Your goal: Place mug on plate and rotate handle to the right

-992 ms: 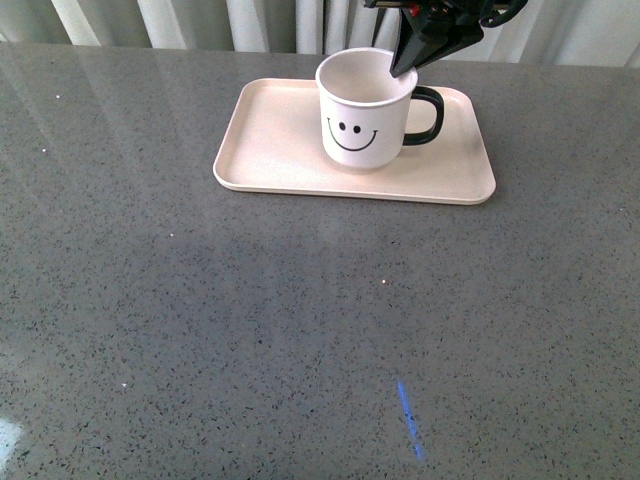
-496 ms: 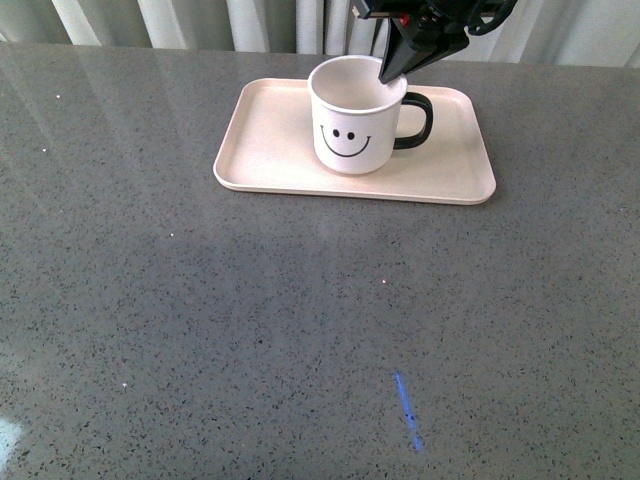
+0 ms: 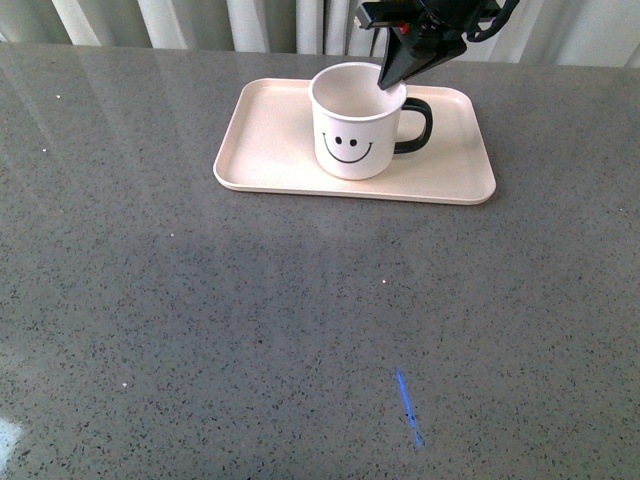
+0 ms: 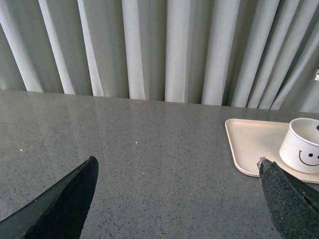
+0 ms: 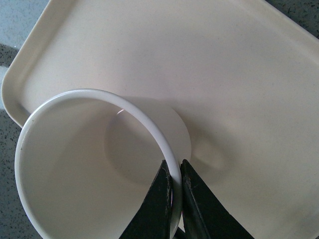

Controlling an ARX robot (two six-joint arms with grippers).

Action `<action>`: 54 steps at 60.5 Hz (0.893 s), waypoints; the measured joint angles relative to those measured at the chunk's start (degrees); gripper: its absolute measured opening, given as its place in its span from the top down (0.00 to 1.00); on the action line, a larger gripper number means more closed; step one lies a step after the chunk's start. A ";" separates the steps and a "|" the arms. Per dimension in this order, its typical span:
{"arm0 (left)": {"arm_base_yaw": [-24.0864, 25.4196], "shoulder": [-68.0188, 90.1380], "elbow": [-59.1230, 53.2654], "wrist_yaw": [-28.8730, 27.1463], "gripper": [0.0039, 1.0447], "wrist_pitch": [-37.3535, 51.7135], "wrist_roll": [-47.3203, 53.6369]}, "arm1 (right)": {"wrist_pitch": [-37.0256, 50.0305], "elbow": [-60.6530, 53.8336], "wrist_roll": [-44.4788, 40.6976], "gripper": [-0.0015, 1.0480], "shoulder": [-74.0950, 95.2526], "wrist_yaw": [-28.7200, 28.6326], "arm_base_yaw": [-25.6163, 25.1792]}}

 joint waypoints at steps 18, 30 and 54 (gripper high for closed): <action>0.00 0.00 0.00 0.00 0.09 0.00 0.02 | 0.96 -0.87 -0.55 0.98 0.00 0.24 0.00; 0.00 0.00 0.00 0.00 0.09 0.00 0.00 | 1.42 -1.16 -1.53 0.98 -0.02 0.44 0.00; 0.00 0.00 0.00 0.00 0.09 0.00 0.00 | 1.03 -0.94 -2.97 0.31 -0.02 0.17 0.11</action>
